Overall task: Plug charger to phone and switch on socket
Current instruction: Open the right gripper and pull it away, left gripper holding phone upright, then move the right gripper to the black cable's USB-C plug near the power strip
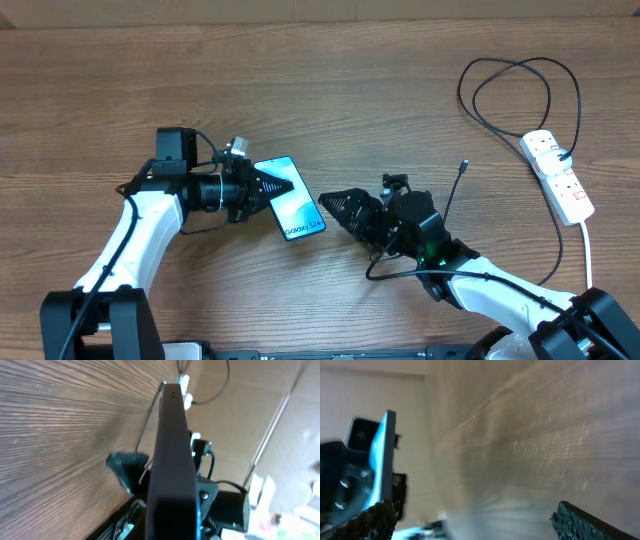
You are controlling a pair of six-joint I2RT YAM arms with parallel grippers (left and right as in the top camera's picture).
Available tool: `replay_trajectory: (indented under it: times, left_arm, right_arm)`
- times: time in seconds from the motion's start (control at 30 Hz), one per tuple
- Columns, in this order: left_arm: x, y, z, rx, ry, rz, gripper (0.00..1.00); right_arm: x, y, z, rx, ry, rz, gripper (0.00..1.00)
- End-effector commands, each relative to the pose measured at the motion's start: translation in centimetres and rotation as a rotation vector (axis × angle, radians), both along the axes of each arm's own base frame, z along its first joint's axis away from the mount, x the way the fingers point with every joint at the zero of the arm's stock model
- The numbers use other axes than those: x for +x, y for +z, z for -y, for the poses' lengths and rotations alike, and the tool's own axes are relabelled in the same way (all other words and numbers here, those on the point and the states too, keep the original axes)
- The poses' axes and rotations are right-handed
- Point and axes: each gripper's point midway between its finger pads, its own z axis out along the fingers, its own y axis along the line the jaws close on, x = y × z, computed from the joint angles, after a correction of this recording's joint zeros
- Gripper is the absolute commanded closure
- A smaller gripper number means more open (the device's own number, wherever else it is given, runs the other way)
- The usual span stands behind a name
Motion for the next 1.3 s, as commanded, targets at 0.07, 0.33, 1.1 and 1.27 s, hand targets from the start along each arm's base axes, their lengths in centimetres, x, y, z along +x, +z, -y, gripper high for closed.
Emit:
replay_trajectory:
  times: [0.07, 0.33, 1.1, 1.27]
  left_arm:
    - [-0.4, 1.9, 0.6, -0.089, -0.073, 0.110, 0.96]
    - [-0.4, 1.9, 0.6, -0.085, -0.076, 0.122, 0.96]
    - [-0.3, 0.9, 0.3, -0.034, -0.060, 0.104, 0.96]
    - [-0.3, 0.9, 0.3, -0.033, -0.059, 0.105, 0.96]
  right_arm:
    - [1.6, 0.8, 0.9, -0.166, 0.068, 0.278, 0.00]
    - [4.8, 1.3, 6.5, -0.226, -0.071, 0.283, 0.00]
    - [7.4, 3.0, 25.3, -0.892, -0.380, -0.005, 0.00]
    - [8.6, -0.6, 26.9, -0.933, -0.395, -0.089, 0.11]
